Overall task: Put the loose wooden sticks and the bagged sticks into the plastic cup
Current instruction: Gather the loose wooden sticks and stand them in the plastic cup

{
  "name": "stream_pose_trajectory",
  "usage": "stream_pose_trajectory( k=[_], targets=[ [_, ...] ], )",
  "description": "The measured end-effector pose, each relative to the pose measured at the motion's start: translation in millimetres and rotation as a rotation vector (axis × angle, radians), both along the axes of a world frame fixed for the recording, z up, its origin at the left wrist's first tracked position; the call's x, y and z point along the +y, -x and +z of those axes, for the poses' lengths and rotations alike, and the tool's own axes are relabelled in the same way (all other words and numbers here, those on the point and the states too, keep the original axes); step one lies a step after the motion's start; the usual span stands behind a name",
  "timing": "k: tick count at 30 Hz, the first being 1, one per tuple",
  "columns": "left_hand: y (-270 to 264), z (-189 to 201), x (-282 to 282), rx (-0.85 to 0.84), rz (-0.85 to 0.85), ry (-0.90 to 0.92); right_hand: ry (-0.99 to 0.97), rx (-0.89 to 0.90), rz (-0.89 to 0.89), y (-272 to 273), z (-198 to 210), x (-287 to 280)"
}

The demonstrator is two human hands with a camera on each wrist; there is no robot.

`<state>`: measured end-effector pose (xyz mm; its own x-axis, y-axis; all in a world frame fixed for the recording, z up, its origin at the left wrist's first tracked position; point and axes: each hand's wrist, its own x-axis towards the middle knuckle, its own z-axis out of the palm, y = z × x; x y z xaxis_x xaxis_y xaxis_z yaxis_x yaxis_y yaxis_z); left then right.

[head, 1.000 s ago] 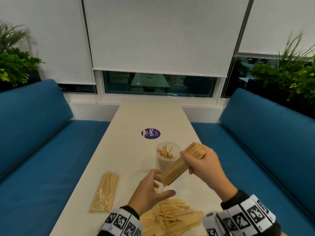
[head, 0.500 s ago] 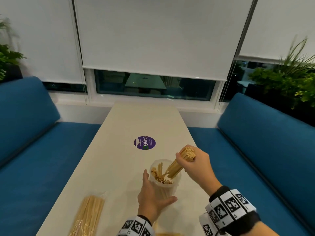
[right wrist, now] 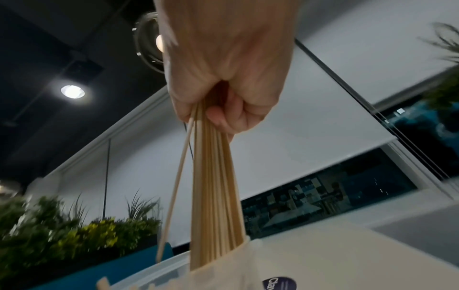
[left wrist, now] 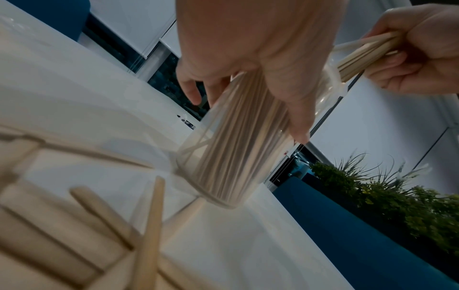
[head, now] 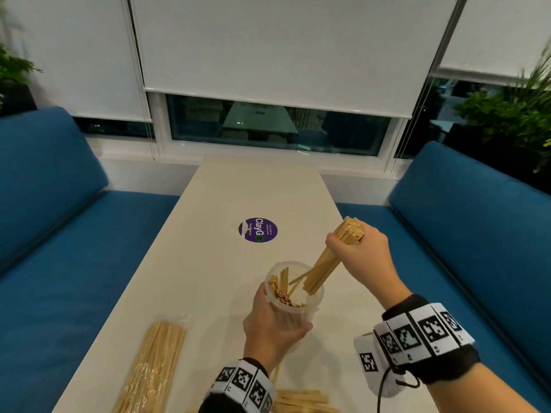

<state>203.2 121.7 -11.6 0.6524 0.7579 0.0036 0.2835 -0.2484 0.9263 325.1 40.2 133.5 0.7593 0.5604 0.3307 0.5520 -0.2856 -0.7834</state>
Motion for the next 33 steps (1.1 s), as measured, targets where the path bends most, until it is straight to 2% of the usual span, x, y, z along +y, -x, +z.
stream_pose_trajectory(
  k=[4,10,14,16,17,19,21,22,23,24,26,28,31,33],
  targets=[
    [0,-1,-3,-0.008,-0.011,0.008,0.174,-0.009,0.138,11,-6,8],
    [7,0,-6,-0.077,-0.033,0.074,0.313,-0.043,0.160,16,-55,11],
    [6,-5,-7,-0.047,-0.008,0.052,0.178,-0.043,0.184,20,-61,9],
    [0,-8,-4,0.046,-0.049,0.061,0.135,-0.183,0.245,25,-57,6],
    [2,-8,-3,0.093,-0.048,0.010,0.181,-0.288,0.306,29,-57,5],
    [2,0,-5,0.072,-0.001,0.060,0.423,-0.437,0.430,35,-62,5],
    [-4,6,-9,-0.052,-0.014,0.167,0.648,-0.492,0.516,36,-72,2],
    [-3,11,-11,-0.072,-0.004,0.270,0.693,-0.491,0.521,35,-74,2],
    [7,17,-13,-0.016,-0.017,0.197,0.695,-0.479,0.518,34,-75,2],
    [9,14,-10,0.005,-0.022,0.239,0.672,-0.455,0.512,33,-74,2],
    [6,12,-3,0.061,-0.148,0.029,0.605,-0.419,0.490,36,-67,-2],
    [12,-7,7,0.138,-0.200,-0.043,0.516,-0.402,0.449,42,-60,-12],
    [37,14,7,0.285,-0.337,-0.089,0.324,-0.373,0.358,52,-57,-37],
    [56,16,8,0.415,-0.306,-0.109,0.233,-0.367,0.292,59,-62,-57]
  ],
)
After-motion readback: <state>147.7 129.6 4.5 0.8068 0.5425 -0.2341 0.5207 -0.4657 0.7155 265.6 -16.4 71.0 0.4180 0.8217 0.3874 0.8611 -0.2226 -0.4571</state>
